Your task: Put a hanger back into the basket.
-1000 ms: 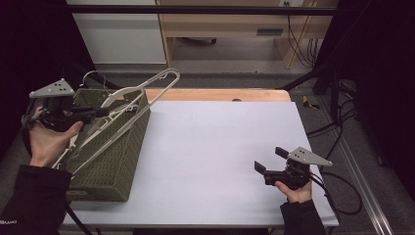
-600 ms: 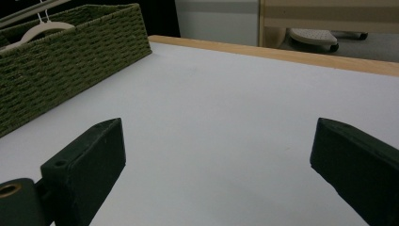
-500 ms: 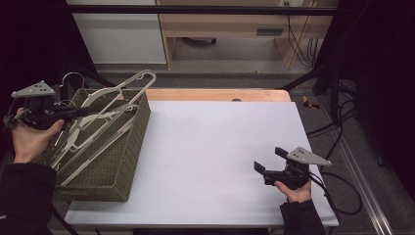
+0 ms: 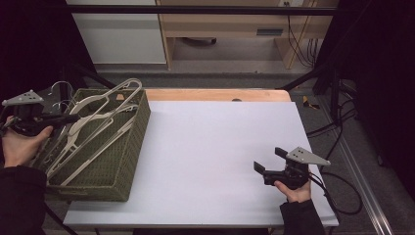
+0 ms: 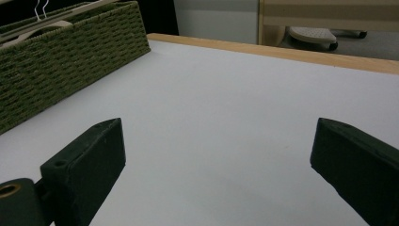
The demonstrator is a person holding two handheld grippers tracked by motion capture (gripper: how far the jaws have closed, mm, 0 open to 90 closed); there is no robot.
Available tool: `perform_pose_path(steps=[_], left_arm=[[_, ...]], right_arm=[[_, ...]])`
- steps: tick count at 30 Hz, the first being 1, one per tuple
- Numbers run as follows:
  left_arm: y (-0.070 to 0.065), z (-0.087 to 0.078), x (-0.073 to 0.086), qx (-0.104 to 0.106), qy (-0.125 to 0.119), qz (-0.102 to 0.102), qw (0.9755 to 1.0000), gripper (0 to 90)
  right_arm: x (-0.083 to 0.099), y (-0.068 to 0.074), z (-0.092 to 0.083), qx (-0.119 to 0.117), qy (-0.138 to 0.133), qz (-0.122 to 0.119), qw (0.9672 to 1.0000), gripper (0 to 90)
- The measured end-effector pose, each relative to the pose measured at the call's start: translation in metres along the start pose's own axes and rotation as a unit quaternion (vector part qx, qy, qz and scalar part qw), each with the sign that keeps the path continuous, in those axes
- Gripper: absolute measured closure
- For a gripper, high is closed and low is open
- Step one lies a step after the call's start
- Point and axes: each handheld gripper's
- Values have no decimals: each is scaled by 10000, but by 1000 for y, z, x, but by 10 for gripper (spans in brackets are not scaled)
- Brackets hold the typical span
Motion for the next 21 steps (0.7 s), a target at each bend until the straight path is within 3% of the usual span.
perform_pose_path(steps=[7,15,21], left_arm=[[1,3,9,137,178,-35,9997,861],[-5,26,21,235,614,-96,9978,860],[-7,41,33,307,700,-248,9968,859]], right_arm=[[0,0,1,2,11,8,10000,42],[0,-1,0,9,4,4,10000,41],[0,0,0,8,11,7,10000,41]])
Point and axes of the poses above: each handheld gripper's, and its own axes: z roughly forward along the jaws, x roughly out of its underside, y roughly to its left, and after that the axes turned 6 degrees about z, right-handed
